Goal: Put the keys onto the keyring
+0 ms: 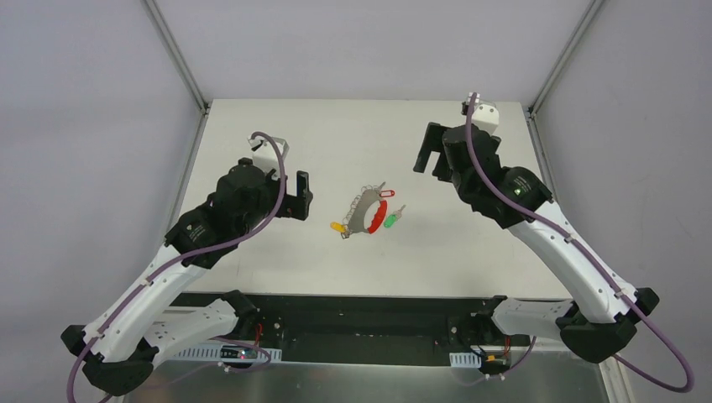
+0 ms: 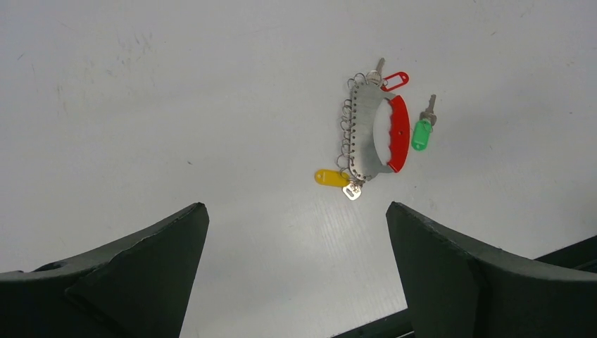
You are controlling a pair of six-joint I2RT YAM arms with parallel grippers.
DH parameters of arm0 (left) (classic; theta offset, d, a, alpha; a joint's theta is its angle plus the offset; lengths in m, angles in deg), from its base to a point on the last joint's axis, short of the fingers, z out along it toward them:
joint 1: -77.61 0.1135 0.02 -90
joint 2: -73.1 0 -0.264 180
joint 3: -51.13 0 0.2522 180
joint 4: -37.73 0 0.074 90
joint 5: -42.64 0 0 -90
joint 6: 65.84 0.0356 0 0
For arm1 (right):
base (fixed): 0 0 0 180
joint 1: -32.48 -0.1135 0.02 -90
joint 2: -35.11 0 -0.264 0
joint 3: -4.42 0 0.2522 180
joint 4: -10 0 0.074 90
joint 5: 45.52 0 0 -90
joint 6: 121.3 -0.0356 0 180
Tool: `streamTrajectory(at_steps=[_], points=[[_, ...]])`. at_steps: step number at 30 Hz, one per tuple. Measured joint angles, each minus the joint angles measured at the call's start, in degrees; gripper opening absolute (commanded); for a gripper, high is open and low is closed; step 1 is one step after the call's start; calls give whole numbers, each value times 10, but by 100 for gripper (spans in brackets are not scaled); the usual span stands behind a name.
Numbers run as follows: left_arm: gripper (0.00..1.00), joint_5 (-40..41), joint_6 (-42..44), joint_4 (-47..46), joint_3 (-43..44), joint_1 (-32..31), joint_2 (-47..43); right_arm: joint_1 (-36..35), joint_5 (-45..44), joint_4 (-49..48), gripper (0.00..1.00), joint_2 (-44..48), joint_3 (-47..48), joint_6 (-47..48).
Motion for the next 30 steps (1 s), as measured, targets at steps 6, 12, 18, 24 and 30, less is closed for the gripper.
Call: streamTrajectory(at_steps=[6, 12, 18, 24, 30], points=[[99, -33, 38, 1, -8, 0, -44, 0, 47, -10, 99, -9, 0, 19], [99, -38, 56, 0, -28, 0, -56, 0, 107, -26, 99, -29, 2, 47], [99, -38, 51, 0, -44, 7, -26, 0, 145, -29, 97, -105, 36, 66], [99, -74, 35, 2, -54, 50, -16, 2, 177, -29, 90, -177, 54, 64], [99, -103, 21, -2, -63, 83, -23, 6, 209, -35, 75, -276, 99, 58]])
